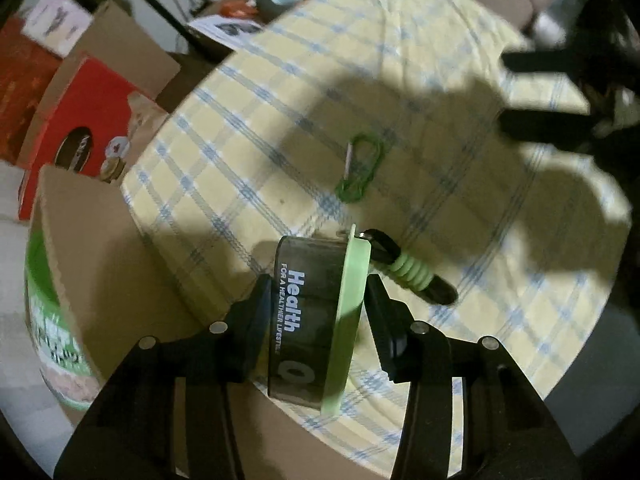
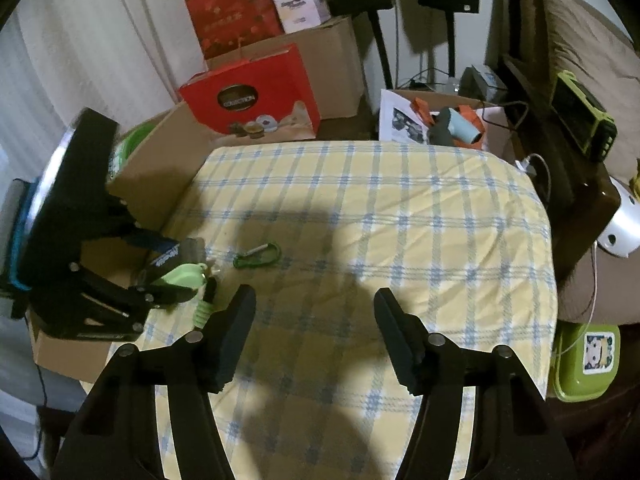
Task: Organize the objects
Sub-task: 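Grasp the green Health case with the left gripper and lift it, then grasp the green carabiner with the right gripper while the left gripper holds the case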
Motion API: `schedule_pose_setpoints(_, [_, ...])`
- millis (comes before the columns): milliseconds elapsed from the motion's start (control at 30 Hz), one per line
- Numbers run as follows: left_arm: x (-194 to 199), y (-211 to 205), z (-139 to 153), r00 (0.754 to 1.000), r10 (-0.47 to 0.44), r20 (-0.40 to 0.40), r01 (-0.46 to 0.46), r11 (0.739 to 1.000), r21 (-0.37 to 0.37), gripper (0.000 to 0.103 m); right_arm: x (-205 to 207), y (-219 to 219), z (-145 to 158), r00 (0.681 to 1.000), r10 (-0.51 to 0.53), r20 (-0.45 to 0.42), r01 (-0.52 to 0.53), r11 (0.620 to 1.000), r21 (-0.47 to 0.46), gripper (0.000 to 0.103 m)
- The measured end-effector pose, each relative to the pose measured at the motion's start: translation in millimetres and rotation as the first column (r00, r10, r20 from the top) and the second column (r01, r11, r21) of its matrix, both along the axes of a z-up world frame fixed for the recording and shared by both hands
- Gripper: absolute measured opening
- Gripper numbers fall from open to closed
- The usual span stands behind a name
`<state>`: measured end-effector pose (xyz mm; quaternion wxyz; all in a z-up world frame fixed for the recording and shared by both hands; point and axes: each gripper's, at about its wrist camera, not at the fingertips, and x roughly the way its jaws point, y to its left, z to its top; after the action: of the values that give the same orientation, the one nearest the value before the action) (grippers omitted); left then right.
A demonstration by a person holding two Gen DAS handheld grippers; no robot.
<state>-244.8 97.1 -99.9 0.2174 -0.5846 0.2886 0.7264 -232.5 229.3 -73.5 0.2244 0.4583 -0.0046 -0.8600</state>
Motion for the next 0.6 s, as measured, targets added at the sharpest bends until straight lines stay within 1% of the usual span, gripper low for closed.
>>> schedule_pose_setpoints(33, [0.2,-2.6,5.9,1.000,0.027,-0.008,-0.026,0.999,0.029,0.043,-2.0,-3.4,-0.3,1.000,0.006,-0.004,-0.006,1.000,0.006,0.058])
schedule_pose_setpoints(100, [0.9,-8.2,19.2,0.997,0.077,-0.030,-0.074,0.993,0.092,0.043,-5.7,-10.4,-1.7,1.000,0.015,-0.018,-0.015,1.000,0.023,0.057])
schedule_pose_setpoints(167, [3.4,-16.0,33.0,0.989,0.142,-0.039,-0.134,0.978,0.160,0.042,-9.2,-15.5,-2.8,0.999,0.022,-0.029,-0.021,0.999,0.034,0.057])
schedule_pose_setpoints(267, [14.8,-23.0,49.3,0.980,0.187,-0.072,-0.167,0.962,0.217,0.041,-14.9,-23.5,-6.5,0.999,0.024,-0.048,-0.021,0.998,0.064,0.055])
schedule_pose_setpoints(367, [23.8,-31.7,65.5,0.964,0.246,-0.104,-0.209,0.937,0.281,0.041,-20.3,-32.7,-13.4,0.998,0.036,-0.048,-0.032,0.996,0.081,0.055])
schedule_pose_setpoints(433, [27.1,-39.9,75.4,0.951,0.286,-0.118,-0.234,0.914,0.332,0.041,-22.2,-37.2,-16.4,0.998,0.044,-0.045,-0.041,0.996,0.079,0.055])
schedule_pose_setpoints(533, [30.6,-50.5,84.0,0.931,0.338,-0.137,-0.267,0.887,0.377,0.041,-22.2,-47.0,-20.4,0.996,0.067,-0.051,-0.063,0.994,0.084,0.055])
schedule_pose_setpoints(600, [32.6,-58.1,89.2,0.919,0.371,-0.133,-0.290,0.865,0.409,0.041,-22.4,-54.2,-24.2,0.995,0.088,-0.050,-0.083,0.992,0.094,0.055])
